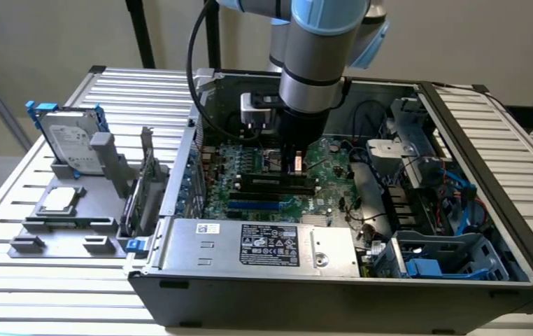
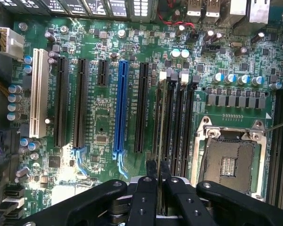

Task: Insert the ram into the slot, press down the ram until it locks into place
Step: 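Insert the ram into the slot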

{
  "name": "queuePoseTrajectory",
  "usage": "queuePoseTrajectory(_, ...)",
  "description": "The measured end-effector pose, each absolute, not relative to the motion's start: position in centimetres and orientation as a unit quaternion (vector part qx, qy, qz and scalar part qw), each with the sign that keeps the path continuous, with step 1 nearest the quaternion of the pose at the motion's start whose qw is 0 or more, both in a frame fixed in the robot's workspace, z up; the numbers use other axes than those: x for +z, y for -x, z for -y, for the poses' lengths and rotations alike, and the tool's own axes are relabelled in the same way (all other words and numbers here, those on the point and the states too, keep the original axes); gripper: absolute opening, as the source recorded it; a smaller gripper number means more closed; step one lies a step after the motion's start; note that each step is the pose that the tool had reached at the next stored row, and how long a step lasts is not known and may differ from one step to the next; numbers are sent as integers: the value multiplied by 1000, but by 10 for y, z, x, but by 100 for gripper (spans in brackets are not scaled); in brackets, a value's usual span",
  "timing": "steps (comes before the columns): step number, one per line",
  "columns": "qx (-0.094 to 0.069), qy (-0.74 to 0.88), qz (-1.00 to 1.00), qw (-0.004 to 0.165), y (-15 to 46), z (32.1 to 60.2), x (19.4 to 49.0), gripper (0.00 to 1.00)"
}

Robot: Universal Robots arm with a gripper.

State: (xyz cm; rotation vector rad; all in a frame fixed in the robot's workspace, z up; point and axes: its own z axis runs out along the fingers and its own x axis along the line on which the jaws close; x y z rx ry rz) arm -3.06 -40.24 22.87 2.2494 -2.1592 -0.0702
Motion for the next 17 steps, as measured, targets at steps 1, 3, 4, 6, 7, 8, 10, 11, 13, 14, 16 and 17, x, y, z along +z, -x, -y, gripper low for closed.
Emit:
queuePoseTrajectory(1,-23,-721,692,11,31,402,229,14)
queuePoseTrajectory(3,-23,-721,693,11,31,402,228,14)
queuePoseTrajectory(4,-22,-721,693,11,31,402,228,14)
queuePoseTrajectory(6,-23,-721,693,11,30,402,228,14)
queuePoseTrajectory(7,-23,-721,693,11,30,402,227,14)
queuePoseTrajectory(8,-23,-721,693,11,30,402,227,14)
queuePoseTrajectory(10,-22,-721,693,11,30,402,226,14)
queuePoseTrajectory(11,-22,-721,693,11,30,402,226,14)
queuePoseTrajectory(13,-23,-721,693,11,30,402,226,14)
queuePoseTrajectory(14,-23,-721,693,11,30,402,225,14)
queuePoseTrajectory(16,-23,-721,693,11,30,402,225,14)
queuePoseTrajectory(17,-23,-721,693,11,30,402,224,14)
